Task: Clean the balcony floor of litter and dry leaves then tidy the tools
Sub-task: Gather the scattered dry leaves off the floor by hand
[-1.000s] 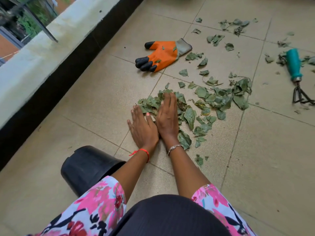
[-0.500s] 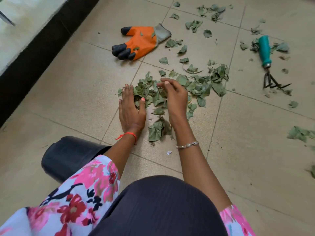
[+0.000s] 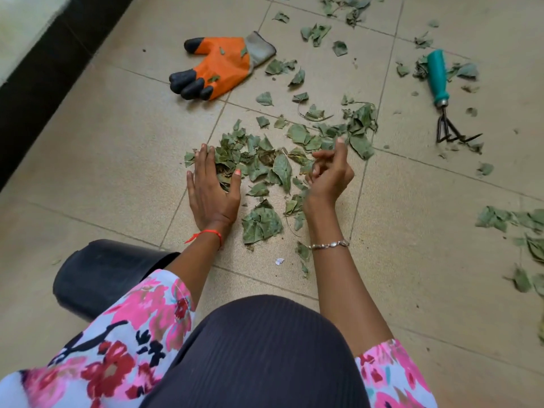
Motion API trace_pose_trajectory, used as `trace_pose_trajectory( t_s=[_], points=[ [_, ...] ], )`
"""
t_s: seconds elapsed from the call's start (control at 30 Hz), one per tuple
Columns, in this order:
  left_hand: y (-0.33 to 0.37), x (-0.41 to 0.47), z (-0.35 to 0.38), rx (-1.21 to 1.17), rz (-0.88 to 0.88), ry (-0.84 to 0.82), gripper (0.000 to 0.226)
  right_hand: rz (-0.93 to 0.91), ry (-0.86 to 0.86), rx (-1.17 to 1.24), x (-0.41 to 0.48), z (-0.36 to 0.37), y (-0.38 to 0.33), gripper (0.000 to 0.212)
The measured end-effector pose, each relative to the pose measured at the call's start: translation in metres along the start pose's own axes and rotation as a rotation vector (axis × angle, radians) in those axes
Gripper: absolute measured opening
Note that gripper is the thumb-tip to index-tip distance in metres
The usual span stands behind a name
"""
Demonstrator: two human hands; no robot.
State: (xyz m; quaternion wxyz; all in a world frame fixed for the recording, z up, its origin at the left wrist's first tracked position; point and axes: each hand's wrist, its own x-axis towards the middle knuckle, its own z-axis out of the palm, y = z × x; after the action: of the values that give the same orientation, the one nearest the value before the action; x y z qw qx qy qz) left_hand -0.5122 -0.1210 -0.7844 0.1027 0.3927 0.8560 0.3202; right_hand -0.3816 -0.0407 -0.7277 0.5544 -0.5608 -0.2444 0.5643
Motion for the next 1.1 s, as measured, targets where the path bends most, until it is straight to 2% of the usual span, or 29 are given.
trace_pose_trajectory(
  t_s=[0.1,0.17,0.23,0.37,0.47,0.57,0.67,0.73,0.8,0.93,1.0,1.1],
  points=[
    [0.001,-0.001,-0.001,-0.007,-0.004,0.005,0.076,-0.258,-0.03,-0.4,-0.014,-0.032,0.008,0.029],
    [0.002,-0.001,-0.001,-0.009,-0.01,0.0,0.081,-0.379,0.001,-0.71,-0.037,-0.067,0.028,0.043],
    [0.002,0.0,-0.001,-0.012,-0.016,-0.001,0.082,-0.362,0.035,-1.005,-0.071,-0.093,0.049,0.058],
    [0.002,-0.001,-0.001,-0.036,-0.01,0.006,0.082,-0.378,0.007,-1.373,-0.107,-0.093,0.082,0.071],
    [0.002,-0.001,-0.001,-0.048,-0.008,0.017,0.082,-0.348,0.01,-1.443,-0.086,-0.061,0.086,0.075],
    [0.002,0.0,-0.001,-0.054,-0.007,0.022,0.081,-0.423,-0.147,-1.404,-0.052,-0.029,0.079,0.072],
    [0.0,0.0,0.0,-0.054,-0.004,0.019,0.08,-0.442,-0.35,-1.051,-0.033,-0.01,0.061,0.068],
    [0.0,0.001,0.001,-0.053,-0.003,0.018,0.081,-0.424,-0.371,-0.865,-0.042,-0.02,0.053,0.067],
    [0.0,0.0,0.0,-0.053,-0.005,0.02,0.08,-0.444,-0.389,-0.975,-0.062,-0.045,0.056,0.074],
    [0.001,0.0,-0.001,-0.103,-0.008,0.024,0.079,-0.671,-0.459,-1.455,-0.092,-0.082,0.086,0.103],
    [0.0,0.0,-0.001,-0.143,-0.003,0.036,0.078,-0.706,-0.43,-1.546,-0.086,-0.074,0.092,0.104],
    [-0.001,0.0,-0.002,-0.205,0.002,0.064,0.082,-0.694,-0.416,-1.542,-0.057,-0.045,0.083,0.097]
  ],
)
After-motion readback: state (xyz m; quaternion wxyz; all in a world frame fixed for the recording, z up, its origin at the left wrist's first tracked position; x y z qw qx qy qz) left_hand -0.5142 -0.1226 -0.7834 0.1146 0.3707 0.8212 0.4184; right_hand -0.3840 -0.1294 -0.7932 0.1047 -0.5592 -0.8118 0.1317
